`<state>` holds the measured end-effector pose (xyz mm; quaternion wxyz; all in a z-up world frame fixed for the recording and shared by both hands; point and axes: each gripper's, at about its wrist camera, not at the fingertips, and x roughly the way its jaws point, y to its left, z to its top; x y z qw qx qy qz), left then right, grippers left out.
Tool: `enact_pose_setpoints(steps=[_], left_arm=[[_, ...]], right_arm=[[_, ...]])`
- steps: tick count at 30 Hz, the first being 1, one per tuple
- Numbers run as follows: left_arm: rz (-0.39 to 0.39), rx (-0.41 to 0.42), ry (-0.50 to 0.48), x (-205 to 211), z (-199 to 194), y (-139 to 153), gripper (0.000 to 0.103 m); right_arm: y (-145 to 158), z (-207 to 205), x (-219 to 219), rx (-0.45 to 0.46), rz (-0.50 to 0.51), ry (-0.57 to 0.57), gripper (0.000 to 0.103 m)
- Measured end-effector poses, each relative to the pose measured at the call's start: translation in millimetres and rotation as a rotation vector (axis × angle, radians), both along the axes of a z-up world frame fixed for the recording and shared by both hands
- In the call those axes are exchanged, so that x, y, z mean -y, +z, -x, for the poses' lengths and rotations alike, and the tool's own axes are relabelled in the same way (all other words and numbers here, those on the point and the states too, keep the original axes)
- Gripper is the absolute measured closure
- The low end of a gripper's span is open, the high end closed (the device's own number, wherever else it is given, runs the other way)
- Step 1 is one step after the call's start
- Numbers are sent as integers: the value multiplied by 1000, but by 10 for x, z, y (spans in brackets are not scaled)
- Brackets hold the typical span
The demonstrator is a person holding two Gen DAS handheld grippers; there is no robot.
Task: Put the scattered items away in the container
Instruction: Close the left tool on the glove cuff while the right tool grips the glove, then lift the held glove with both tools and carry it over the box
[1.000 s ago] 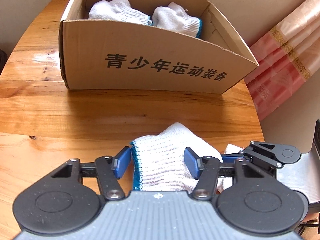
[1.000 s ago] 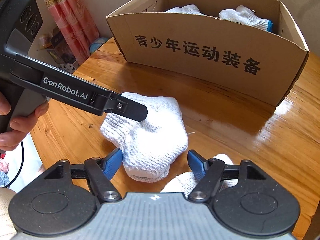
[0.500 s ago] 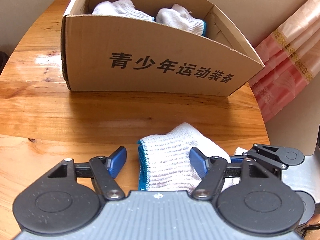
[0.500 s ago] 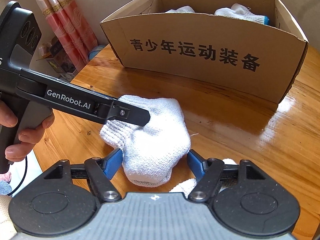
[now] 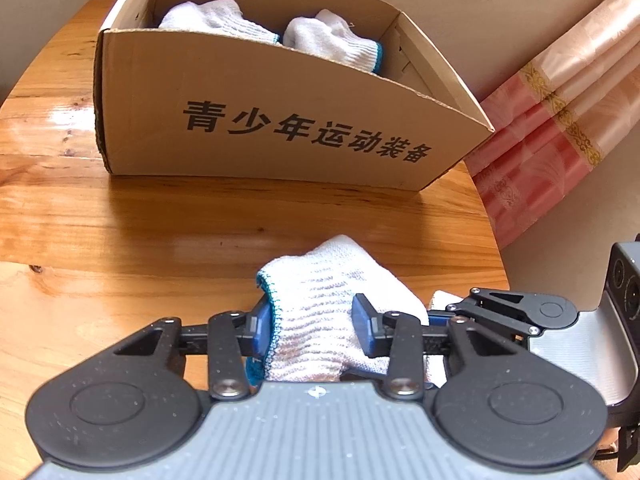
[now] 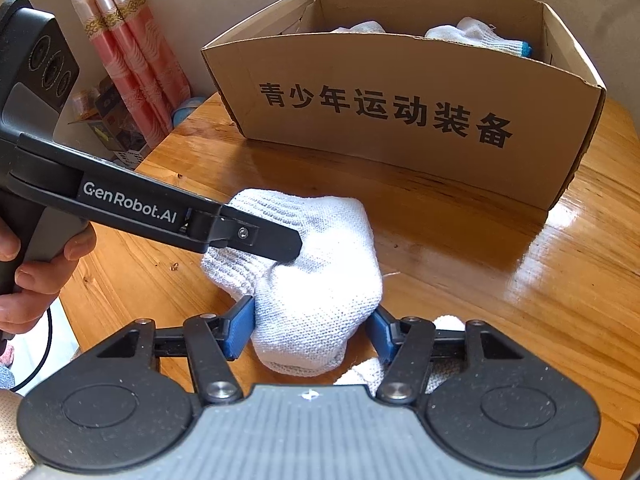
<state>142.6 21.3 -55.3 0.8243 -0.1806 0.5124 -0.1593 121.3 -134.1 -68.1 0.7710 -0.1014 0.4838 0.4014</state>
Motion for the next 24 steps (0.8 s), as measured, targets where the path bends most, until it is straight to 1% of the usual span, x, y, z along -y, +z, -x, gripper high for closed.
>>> enact_pose_setpoints(steps=[18,24], left_arm=[[13,61,6,-21,126,260,64],[11,85,5,-15,158,370,66]], right_arm=[[294,115,-8,63,-2,17,40],[397,154,2,81,-6,23,40]])
